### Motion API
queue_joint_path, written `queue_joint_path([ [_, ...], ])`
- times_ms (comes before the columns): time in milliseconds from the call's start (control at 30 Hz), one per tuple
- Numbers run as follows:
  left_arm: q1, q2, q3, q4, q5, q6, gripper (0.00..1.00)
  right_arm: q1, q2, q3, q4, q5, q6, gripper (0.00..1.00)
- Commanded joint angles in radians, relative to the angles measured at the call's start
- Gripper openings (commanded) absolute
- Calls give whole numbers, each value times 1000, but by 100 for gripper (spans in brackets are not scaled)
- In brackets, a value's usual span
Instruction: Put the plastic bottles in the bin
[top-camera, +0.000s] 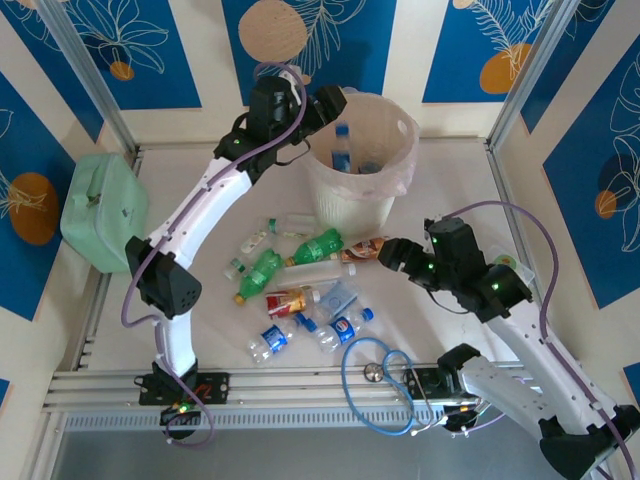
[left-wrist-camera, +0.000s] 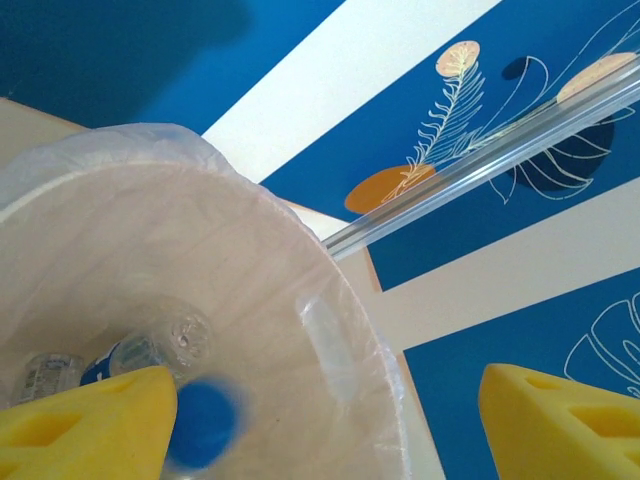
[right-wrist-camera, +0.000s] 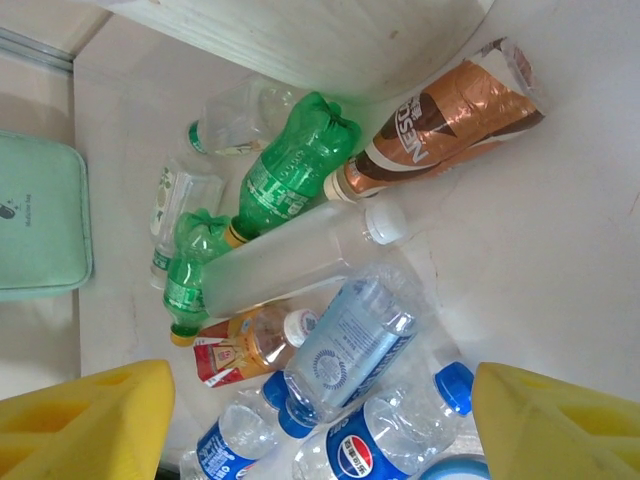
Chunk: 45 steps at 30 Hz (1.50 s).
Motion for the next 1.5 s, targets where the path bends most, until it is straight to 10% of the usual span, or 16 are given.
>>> queue_joint_path([
  [0, -6, -19, 41, -8, 1, 45, 82, 16, 7, -6, 6, -5, 18, 79],
  [300, -25, -184, -71, -70, -41, 184, 84, 111, 43, 4, -86, 57, 67, 79],
  [833, -60, -898, -1001, -173, -53, 361, 90, 311, 222, -198, -25, 53, 493, 72],
  [1133, -108, -900, -1136, -236, -15, 299, 82, 267, 361, -152, 16, 31, 532, 68],
  [1467, -373, -704, -1099, -318, -9, 491, 83, 202, 283, -186, -56, 41, 546, 67],
])
